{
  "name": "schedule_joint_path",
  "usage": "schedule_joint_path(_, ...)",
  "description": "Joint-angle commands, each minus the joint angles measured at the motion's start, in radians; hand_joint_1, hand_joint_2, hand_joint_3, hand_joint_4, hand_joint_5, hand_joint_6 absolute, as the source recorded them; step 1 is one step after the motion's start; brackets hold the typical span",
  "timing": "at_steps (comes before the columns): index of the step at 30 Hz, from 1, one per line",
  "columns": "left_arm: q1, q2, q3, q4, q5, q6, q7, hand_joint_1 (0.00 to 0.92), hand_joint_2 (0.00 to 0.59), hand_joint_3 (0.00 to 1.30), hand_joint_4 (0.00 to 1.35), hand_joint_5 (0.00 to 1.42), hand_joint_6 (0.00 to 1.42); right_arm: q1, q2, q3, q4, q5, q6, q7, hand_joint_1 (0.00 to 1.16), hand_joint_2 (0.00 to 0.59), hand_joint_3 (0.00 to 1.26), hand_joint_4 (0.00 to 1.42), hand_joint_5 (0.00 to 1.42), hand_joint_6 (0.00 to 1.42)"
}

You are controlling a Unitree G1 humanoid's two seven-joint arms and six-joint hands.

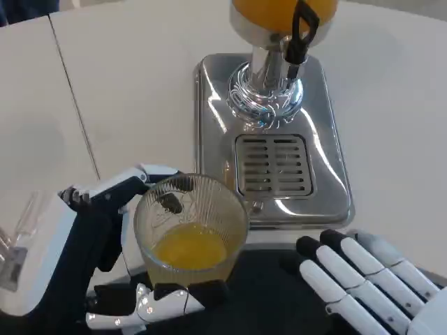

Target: Grasp the cup under the faucet to collect the drink, then remove the cup.

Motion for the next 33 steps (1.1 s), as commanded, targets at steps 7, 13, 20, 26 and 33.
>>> schedule_joint_path(7, -0.009, -0.036, 0.014, -0.019, 0.052, -0.087, 0.022, 0.818, 0.000, 1.15, 1.01, 1.42, 1.42, 0.017, 0.044, 0.041, -0.022, -0.027, 0.005, 0.015, 0.25, 0.469, 0.00, 0.00, 0.00, 0.02)
schedule_joint_path(13, -0.013, -0.052, 0.015, -0.013, 0.026, -0.072, 0.002, 0.818, 0.000, 1.16, 1.01, 1.42, 1.42, -0.007, 0.035, 0.051, -0.051, -0.029, 0.032, 0.039, 0.25, 0.469, 0.00, 0.00, 0.00, 0.02)
schedule_joint_path(20, -0.032, -0.075, -0.001, -0.017, 0.016, -0.055, -0.008, 0.818, 0.000, 1.16, 1.01, 1.42, 1.42, 0.006, 0.036, 0.029, -0.062, -0.021, 0.039, 0.038, 0.25, 0.469, 0.00, 0.00, 0.00, 0.02)
schedule_joint_path(26, -0.037, -0.088, -0.001, -0.013, 0.017, -0.051, -0.015, 0.818, 0.000, 1.16, 1.01, 1.42, 1.42, 0.027, 0.053, 0.033, -0.075, -0.032, 0.042, 0.038, 0.25, 0.469, 0.00, 0.00, 0.00, 0.02)
schedule_joint_path(33, -0.037, -0.104, 0.005, -0.022, 0.010, -0.039, -0.015, 0.823, 0.000, 1.16, 1.01, 1.42, 1.42, 0.031, 0.070, 0.058, -0.092, -0.041, 0.060, 0.049, 0.25, 0.469, 0.00, 0.00, 0.00, 0.02)
